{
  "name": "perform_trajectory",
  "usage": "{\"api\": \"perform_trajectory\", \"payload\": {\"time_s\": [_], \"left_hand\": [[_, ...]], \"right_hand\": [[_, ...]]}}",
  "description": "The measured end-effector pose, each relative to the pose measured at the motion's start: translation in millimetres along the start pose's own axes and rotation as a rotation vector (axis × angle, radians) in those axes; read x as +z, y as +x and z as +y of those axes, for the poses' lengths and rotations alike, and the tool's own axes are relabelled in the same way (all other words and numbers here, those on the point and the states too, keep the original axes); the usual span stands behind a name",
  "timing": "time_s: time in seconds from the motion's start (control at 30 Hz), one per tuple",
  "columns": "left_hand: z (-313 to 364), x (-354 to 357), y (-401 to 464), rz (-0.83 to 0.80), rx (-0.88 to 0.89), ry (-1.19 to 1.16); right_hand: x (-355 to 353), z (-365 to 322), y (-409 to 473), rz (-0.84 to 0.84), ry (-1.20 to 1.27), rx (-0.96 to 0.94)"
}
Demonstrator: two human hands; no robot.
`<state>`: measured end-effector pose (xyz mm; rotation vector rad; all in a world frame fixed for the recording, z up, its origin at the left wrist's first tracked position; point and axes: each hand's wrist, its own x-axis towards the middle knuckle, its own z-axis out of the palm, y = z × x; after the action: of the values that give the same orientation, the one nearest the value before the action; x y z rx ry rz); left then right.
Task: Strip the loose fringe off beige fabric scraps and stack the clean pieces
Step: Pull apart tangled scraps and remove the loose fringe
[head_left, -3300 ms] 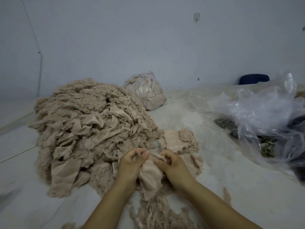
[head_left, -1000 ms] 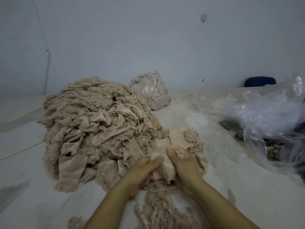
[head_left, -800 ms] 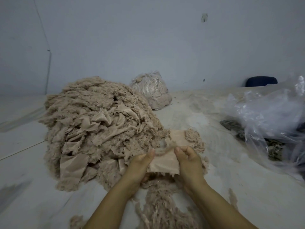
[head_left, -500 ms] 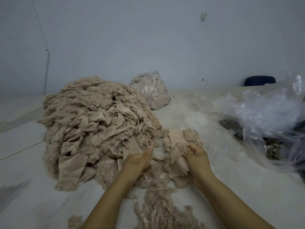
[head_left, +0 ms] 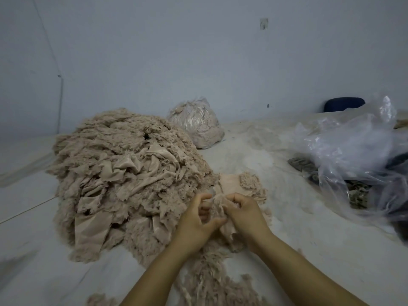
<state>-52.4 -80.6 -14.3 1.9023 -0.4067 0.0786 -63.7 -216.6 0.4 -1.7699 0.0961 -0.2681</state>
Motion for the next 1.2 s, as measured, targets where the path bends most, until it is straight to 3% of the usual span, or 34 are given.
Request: {"api": "perform_trajectory", "payload": {"time_s": [0.13,0.27,0.47,0.63,0.7,0.8,0.87,0.93,1.03,1.2], "left_hand": [[-1.0,5.7,11.1,0.209,-0.159,-0.291],[6.1,13.1,15.7,0.266,-0.219,-0.342],[11.4,29.8,23.4,0.182,-0.287,-0.232],[1.1,21.2,25.3,0.049,-0.410,-0.279],[-8.1,6.4,24.7,0.134,-0.268,-0.053],[-16.6,-25.5,20.5,0.285,-0.023,0.440],[-21.9,-45.1,17.9,0.190,-0.117,0.732],[-32.0,-57.3,15.7,0.061,-0.286,0.885],[-39.2,-63.9,8.5,0.072,-0.192,0.650],[-34.3,-68.2,0.1,0.083,-0.129,0.299]], "right_hand": [[-12.2,5.3,1.4,0.058,0.122,0.040],[-27.8,10.9,7.6,0.111,0.187,0.054],[-49.4,21.6,21.7,0.239,0.077,0.012],[-62.4,33.0,21.3,0.321,-0.292,-0.077],[-60.2,35.3,13.1,0.261,-0.321,-0.199],[-50.9,36.9,3.4,-0.092,-0.577,-0.265],[-46.6,36.2,1.6,-0.247,-0.799,-0.228],[-42.7,31.6,0.7,-0.208,-0.841,-0.205],[-30.5,22.8,-2.9,-0.128,-0.744,-0.263],[-0.7,14.0,-9.7,-0.206,-0.548,-0.289]]}}
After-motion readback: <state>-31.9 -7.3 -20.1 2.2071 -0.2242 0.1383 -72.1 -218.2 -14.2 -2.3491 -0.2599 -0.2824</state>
